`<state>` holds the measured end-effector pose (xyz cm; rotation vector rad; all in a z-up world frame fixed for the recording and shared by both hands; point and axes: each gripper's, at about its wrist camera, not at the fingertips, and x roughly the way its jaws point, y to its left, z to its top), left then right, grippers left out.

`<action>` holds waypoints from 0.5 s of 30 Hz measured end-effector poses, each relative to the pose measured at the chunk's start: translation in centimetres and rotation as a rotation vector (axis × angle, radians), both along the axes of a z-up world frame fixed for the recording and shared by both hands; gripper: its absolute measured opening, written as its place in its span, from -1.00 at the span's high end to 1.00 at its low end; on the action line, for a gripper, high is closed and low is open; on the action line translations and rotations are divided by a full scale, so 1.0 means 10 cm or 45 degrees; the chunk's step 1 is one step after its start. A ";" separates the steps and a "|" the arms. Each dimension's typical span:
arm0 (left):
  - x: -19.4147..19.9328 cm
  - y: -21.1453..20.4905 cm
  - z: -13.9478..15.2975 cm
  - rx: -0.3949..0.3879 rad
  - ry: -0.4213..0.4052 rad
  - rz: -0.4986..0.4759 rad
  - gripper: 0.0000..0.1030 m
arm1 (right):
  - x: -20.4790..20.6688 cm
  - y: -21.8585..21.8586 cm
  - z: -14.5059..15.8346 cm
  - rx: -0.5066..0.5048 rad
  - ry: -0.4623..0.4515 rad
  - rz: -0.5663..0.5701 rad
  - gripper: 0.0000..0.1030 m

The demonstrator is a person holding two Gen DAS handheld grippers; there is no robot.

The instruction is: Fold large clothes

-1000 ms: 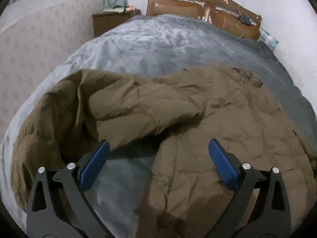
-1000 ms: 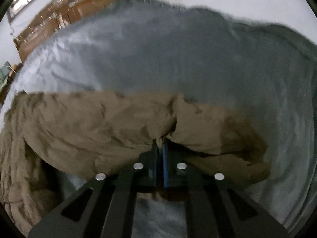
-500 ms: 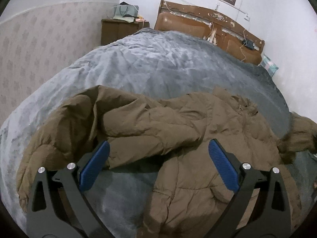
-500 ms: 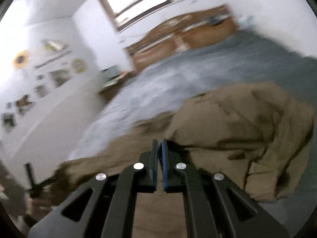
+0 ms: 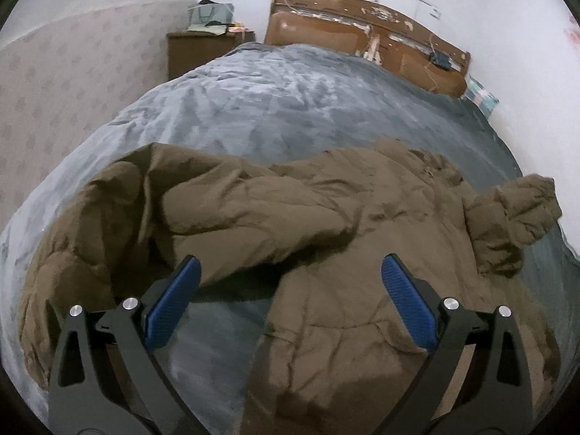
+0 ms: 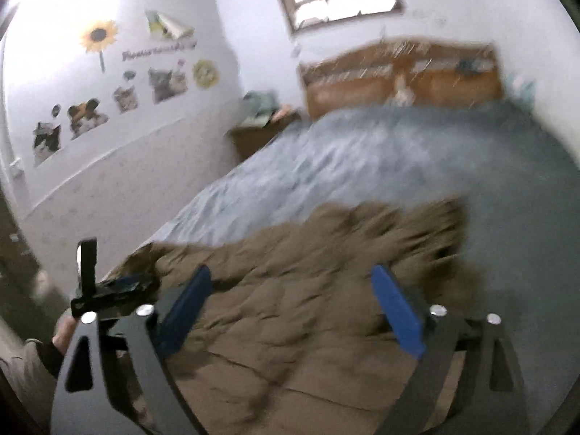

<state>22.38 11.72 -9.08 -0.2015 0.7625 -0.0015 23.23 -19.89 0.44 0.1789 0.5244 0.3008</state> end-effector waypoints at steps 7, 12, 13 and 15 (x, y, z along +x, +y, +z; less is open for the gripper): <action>-0.16 -0.87 0.25 0.172 -0.035 -0.211 -0.92 | -0.71 -1.29 0.35 0.047 -0.035 -0.475 -0.90; -0.21 -1.76 0.36 0.203 -0.066 -0.304 -0.94 | -0.62 -1.63 0.10 0.032 0.068 -0.557 -0.90; -0.17 -1.97 0.37 0.206 -0.067 -0.307 -0.94 | -0.58 -1.64 0.03 -0.001 0.076 -0.552 -0.90; -0.10 -2.31 0.39 0.198 -0.081 -0.315 -0.94 | -0.51 -1.66 -0.08 -0.070 0.090 -0.526 -0.90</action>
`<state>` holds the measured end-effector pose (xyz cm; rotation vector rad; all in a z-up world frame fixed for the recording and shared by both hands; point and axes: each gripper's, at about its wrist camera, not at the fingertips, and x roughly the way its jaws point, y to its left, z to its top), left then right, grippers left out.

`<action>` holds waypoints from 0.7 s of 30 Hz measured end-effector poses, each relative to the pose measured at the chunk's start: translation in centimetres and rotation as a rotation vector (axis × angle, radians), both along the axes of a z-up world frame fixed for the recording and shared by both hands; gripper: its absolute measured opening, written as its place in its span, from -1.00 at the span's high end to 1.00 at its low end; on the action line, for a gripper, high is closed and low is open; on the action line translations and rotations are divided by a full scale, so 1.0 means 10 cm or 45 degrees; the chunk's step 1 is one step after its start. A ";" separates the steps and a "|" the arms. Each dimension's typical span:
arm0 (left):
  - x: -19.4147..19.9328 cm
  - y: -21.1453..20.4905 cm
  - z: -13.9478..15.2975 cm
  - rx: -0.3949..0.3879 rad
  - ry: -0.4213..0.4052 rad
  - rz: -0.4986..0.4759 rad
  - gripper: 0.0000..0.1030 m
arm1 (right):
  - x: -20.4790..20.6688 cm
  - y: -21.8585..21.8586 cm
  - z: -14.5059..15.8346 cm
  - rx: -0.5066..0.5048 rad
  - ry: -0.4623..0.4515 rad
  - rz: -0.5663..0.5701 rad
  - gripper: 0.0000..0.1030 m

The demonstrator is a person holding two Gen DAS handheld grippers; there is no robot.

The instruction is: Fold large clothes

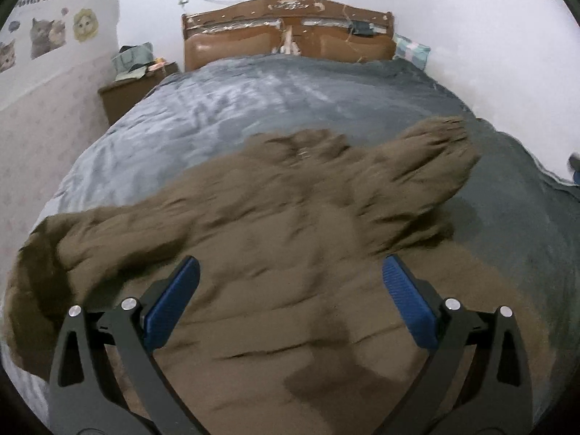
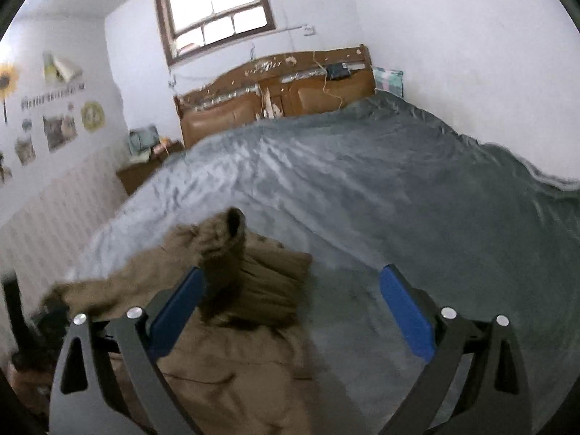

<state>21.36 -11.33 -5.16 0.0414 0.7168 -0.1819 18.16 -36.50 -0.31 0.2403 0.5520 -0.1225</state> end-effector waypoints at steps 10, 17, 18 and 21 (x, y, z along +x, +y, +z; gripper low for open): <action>0.46 -1.67 -0.19 0.174 -0.057 -0.105 -0.94 | 0.10 -0.31 -0.28 -0.128 0.023 -0.016 -0.90; 0.94 -1.88 -0.29 0.253 -0.027 -0.135 0.42 | 0.03 -0.39 -0.28 -0.066 0.014 -0.034 -0.90; 0.96 -1.80 -0.22 0.247 -0.044 -0.123 0.57 | 0.04 -0.38 -0.28 -0.068 0.015 -0.027 -0.90; 0.90 -1.40 0.02 0.216 -0.152 -0.040 0.67 | 0.08 -0.35 -0.31 -0.050 0.028 -0.016 -0.90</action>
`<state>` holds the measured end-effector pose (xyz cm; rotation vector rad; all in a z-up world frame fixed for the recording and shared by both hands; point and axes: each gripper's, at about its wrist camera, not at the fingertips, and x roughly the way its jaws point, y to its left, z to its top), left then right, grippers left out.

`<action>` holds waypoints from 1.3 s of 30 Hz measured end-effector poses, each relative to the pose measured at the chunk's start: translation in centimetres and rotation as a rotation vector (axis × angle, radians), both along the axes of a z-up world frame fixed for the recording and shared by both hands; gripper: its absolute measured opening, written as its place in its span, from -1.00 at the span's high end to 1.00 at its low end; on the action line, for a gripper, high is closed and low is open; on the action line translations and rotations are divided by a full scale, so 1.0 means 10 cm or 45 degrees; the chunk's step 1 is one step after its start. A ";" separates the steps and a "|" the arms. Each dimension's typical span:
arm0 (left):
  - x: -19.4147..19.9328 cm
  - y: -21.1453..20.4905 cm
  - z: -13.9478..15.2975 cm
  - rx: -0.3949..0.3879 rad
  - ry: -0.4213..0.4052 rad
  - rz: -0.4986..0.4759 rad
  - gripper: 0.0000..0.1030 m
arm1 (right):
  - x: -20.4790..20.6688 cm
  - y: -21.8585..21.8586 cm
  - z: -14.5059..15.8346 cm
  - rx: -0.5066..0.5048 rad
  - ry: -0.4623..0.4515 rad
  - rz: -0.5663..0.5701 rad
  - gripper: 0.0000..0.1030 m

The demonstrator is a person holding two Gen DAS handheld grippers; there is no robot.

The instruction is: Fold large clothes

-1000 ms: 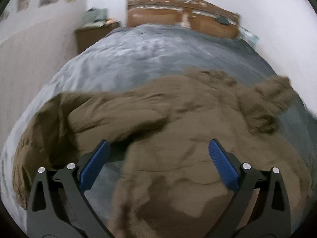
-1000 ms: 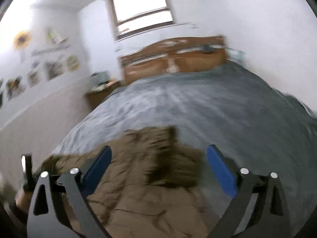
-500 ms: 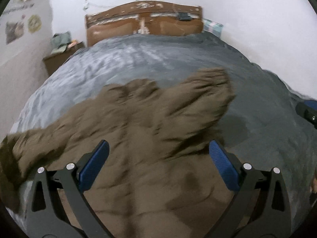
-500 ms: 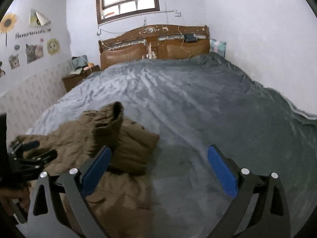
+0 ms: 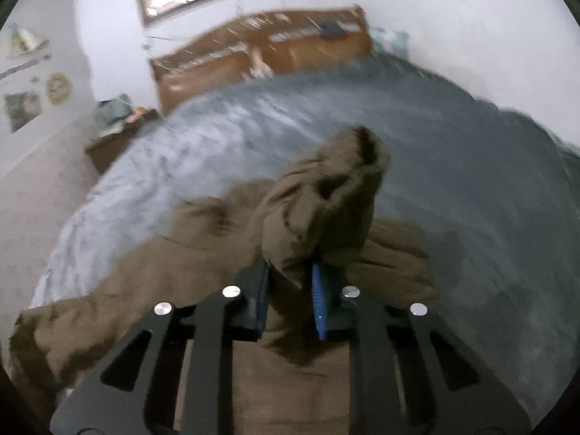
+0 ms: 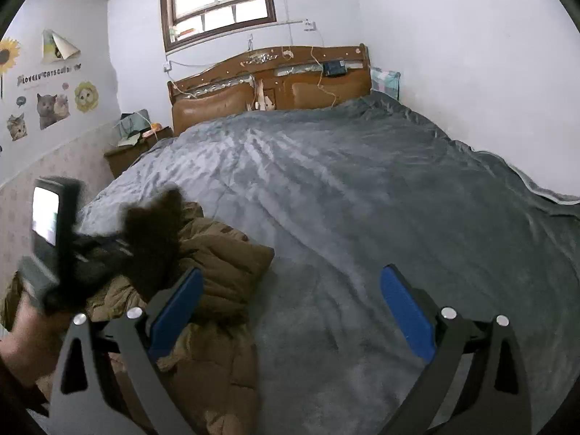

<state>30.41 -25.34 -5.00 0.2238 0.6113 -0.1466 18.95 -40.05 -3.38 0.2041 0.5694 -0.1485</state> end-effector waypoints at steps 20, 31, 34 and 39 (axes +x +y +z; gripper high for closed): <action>-0.05 3.05 -0.52 -0.359 0.182 0.617 -0.70 | 0.87 0.41 -0.88 0.285 0.331 0.060 -0.90; 0.24 2.03 -0.69 -0.065 0.204 0.235 -0.90 | 1.57 0.58 -1.77 0.445 0.543 0.118 -0.37; 0.43 1.98 -0.97 0.034 0.301 0.281 -0.92 | 1.61 0.73 -1.87 0.340 0.577 0.188 0.49; 0.40 2.01 -1.20 0.139 0.244 0.365 -0.94 | 1.63 1.00 -1.74 -0.071 0.579 0.097 0.60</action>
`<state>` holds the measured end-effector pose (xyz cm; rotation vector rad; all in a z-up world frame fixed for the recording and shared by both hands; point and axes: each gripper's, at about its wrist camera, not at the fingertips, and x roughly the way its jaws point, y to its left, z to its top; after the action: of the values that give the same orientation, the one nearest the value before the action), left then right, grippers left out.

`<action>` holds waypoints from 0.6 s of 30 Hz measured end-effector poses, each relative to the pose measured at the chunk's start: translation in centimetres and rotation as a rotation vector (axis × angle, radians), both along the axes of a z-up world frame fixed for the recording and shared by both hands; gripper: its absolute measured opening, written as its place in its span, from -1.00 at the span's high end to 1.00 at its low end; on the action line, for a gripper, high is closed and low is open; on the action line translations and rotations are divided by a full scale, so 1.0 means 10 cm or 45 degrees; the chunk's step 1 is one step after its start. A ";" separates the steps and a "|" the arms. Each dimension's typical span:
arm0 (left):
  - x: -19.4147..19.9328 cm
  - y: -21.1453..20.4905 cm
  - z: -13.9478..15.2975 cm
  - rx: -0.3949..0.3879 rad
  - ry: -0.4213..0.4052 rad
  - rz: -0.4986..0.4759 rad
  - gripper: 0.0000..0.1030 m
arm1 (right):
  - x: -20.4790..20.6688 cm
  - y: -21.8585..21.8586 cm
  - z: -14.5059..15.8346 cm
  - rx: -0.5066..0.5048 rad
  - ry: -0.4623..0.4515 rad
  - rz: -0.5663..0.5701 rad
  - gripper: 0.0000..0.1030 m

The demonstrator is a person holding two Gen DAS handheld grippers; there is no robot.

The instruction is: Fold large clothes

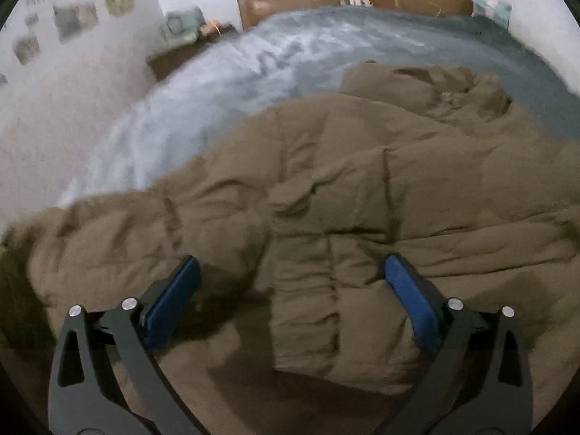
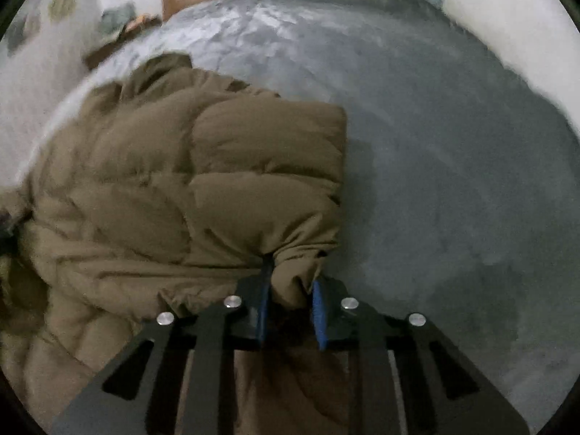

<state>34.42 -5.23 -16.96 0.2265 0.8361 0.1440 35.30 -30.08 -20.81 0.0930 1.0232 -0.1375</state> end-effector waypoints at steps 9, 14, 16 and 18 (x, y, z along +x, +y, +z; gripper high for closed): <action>-0.11 0.23 0.15 -0.018 0.003 -0.028 -0.94 | -0.15 -0.10 0.22 0.093 -0.021 -0.124 -0.66; -0.64 0.74 0.77 -0.076 -0.122 -0.048 -0.94 | -0.60 -0.07 0.95 0.274 -0.226 -0.199 -0.85; -0.88 1.00 0.96 -0.139 -0.145 -0.036 -0.94 | -0.77 0.02 1.20 0.308 -0.267 -0.165 -0.87; -1.17 1.23 1.05 -0.150 -0.180 -0.001 -0.94 | -0.99 0.15 1.47 0.268 -0.311 -0.102 -0.89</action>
<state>22.70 7.06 -6.43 0.1045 0.7011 0.1079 25.37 -28.54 -6.11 0.3351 0.7873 -0.0884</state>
